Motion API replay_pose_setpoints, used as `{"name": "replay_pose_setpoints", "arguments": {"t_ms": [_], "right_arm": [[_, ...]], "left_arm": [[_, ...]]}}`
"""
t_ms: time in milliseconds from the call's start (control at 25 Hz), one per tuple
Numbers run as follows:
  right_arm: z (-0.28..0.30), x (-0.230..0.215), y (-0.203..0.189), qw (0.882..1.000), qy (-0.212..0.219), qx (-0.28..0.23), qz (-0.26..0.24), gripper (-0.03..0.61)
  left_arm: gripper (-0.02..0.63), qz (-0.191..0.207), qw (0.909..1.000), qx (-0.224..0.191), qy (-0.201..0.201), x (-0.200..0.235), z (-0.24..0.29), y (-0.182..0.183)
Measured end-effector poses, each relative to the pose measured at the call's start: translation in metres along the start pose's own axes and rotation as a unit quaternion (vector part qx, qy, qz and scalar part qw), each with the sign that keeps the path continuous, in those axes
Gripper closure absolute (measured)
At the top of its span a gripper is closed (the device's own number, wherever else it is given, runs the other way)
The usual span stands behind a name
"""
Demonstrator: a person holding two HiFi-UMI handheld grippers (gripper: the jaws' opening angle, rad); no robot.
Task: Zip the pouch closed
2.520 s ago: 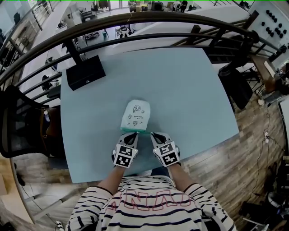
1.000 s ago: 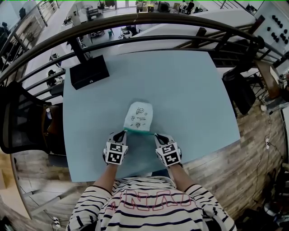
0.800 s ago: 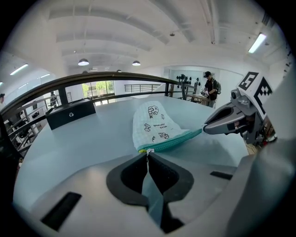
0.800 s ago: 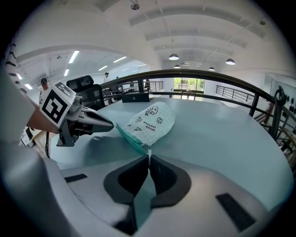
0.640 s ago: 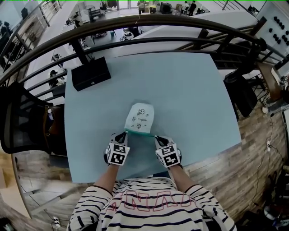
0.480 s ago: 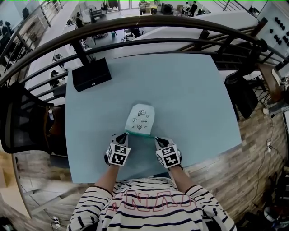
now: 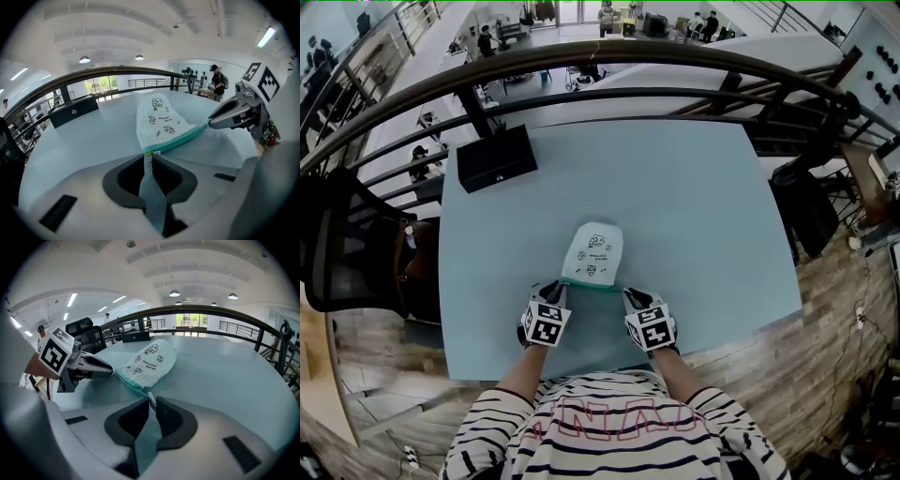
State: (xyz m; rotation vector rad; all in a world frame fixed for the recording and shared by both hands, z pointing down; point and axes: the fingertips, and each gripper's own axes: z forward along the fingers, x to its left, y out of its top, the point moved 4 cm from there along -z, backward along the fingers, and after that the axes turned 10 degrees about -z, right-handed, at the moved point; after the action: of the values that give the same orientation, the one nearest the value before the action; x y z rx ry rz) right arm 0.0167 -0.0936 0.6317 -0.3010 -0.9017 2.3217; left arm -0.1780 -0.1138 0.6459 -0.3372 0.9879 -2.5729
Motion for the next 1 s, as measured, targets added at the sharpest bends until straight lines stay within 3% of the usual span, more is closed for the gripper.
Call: {"name": "replay_pose_setpoints", "arguments": {"t_ms": [360,600,1000], "right_arm": [[-0.008,-0.011,0.013,1.000,-0.008,-0.024,0.011,0.489],[-0.024,-0.010,0.033,0.997,0.002,-0.065,0.028,0.489],[-0.055,-0.007,0.082,0.989,0.006,-0.150,0.014,0.499]], "left_arm": [[0.583,-0.022,0.9993,-0.025,0.014,0.006,-0.016,0.008],[0.583,-0.023,0.9965,-0.079,0.014,-0.001,-0.046,0.036],[0.583,-0.030,0.9882,-0.150,0.011,-0.008,-0.091,0.071]]}}
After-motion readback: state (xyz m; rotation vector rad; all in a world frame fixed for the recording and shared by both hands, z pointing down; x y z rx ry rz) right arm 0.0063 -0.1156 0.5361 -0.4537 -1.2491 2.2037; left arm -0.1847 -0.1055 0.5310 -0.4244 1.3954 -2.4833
